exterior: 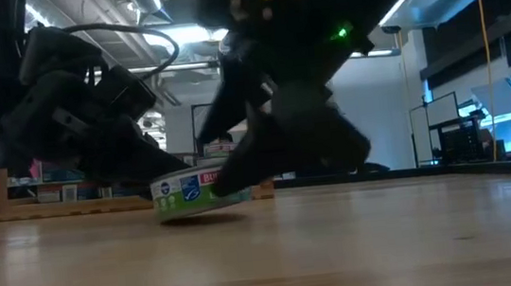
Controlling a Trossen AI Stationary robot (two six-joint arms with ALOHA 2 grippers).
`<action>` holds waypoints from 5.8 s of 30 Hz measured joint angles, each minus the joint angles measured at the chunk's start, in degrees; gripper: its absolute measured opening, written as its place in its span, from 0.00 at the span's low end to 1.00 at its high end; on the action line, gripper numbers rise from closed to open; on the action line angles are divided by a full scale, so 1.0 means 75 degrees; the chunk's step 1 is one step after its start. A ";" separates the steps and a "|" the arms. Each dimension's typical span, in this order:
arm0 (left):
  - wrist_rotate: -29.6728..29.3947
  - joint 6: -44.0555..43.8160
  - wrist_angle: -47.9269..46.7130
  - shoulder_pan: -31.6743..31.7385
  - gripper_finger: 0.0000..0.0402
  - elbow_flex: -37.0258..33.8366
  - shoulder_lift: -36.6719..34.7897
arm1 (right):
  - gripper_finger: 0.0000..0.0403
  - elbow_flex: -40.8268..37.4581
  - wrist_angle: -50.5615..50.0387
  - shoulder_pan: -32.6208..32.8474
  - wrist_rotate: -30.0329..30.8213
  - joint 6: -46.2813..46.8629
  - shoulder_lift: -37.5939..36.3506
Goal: Stack canned seafood by type on shelf
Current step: Stack the green tuna can on top of the other green tuna can on the shelf, then stack the green tuna can on top of the other green tuna can
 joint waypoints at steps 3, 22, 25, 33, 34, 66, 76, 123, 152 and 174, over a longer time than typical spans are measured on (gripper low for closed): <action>0.0101 -0.0071 0.0052 0.0149 0.01 -0.0038 0.0003 | 0.88 0.0012 -0.0081 -0.0020 0.0212 -0.0631 0.0083; 0.0190 -0.0293 0.0207 0.0288 0.01 -0.0088 0.0009 | 0.62 0.0026 0.0495 -0.0262 0.1256 -0.2137 0.0765; 0.0391 -0.0451 0.0413 0.0296 0.01 -0.0134 -0.0009 | 0.43 0.0023 0.0487 -0.0250 0.1003 -0.1772 0.0767; 0.0868 -0.0532 0.0138 0.0199 0.02 -0.0397 -0.0850 | 0.35 0.0002 0.0440 0.0338 0.1500 -0.1364 0.0602; 0.0910 -0.0530 0.0045 0.0192 0.02 -0.0432 -0.1022 | 0.35 0.0008 0.0310 0.0441 0.1634 -0.1312 0.0530; -0.3842 -0.1688 -0.3441 -0.4101 0.02 -0.1023 -0.2375 | 0.34 0.5644 -0.3527 -0.1908 0.2897 -0.0765 0.1432; -0.3865 -0.1691 -0.3496 -0.4104 0.02 -0.1029 -0.2378 | 0.34 0.5691 -0.4677 -0.3060 0.1738 0.0731 0.1928; -0.3865 -0.1700 -0.3473 -0.4101 0.02 -0.1035 -0.2369 | 0.70 0.5887 -0.6010 -0.3124 0.1770 0.1835 0.1916; -0.3831 -0.1415 -0.3215 -0.4096 0.02 -0.1055 -0.2355 | 0.48 0.6336 -0.5854 -0.2625 0.1084 0.1620 0.1803; -0.3812 -0.1531 -0.3161 -0.4101 0.02 -0.1032 -0.2358 | 0.40 0.6588 -1.1192 -0.1343 0.2937 0.5915 0.1019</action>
